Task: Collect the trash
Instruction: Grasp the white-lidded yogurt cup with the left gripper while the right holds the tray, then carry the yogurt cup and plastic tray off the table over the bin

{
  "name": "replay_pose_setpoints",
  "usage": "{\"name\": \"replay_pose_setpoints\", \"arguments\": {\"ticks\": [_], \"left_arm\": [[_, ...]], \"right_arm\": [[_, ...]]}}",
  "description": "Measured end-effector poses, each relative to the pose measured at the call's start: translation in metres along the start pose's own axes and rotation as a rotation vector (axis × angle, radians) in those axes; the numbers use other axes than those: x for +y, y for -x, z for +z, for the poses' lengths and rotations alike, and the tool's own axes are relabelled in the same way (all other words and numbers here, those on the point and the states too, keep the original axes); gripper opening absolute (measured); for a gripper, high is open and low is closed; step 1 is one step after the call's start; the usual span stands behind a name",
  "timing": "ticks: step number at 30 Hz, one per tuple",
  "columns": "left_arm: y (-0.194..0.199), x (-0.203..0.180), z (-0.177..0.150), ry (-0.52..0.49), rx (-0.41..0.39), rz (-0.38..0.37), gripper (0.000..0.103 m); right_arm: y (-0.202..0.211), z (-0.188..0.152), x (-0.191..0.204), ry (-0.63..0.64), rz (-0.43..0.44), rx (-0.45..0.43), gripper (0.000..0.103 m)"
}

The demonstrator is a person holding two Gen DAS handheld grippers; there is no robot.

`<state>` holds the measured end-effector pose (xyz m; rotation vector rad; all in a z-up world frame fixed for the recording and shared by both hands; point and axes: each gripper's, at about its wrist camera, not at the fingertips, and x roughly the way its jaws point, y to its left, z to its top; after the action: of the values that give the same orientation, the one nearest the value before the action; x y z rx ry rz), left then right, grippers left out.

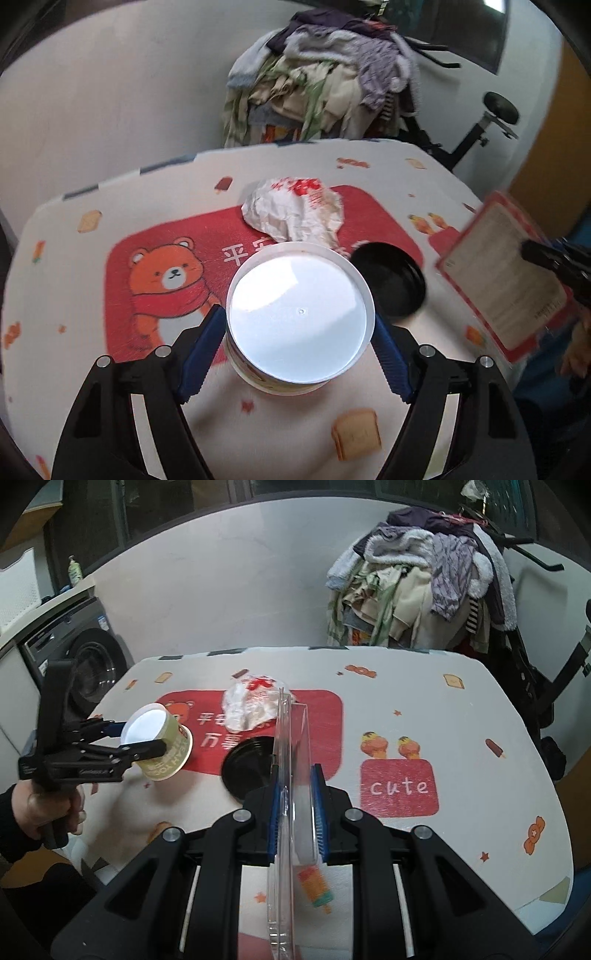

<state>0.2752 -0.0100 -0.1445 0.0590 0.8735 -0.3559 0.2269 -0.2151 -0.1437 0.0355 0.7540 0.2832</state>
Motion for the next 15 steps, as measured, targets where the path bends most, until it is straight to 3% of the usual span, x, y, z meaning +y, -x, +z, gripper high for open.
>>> {"name": "replay_pose_setpoints", "arguments": {"ticks": [6,15], "left_arm": [[0.058,-0.017,-0.023,-0.009,-0.054,-0.028,0.075],[0.133,-0.051,-0.086,-0.015,-0.106,-0.063,0.075]], "right_arm": [[0.022,-0.013,0.026,0.035,0.019,-0.002,0.019],[0.06,-0.049,0.055,0.068,0.048,0.003,0.019]]}}
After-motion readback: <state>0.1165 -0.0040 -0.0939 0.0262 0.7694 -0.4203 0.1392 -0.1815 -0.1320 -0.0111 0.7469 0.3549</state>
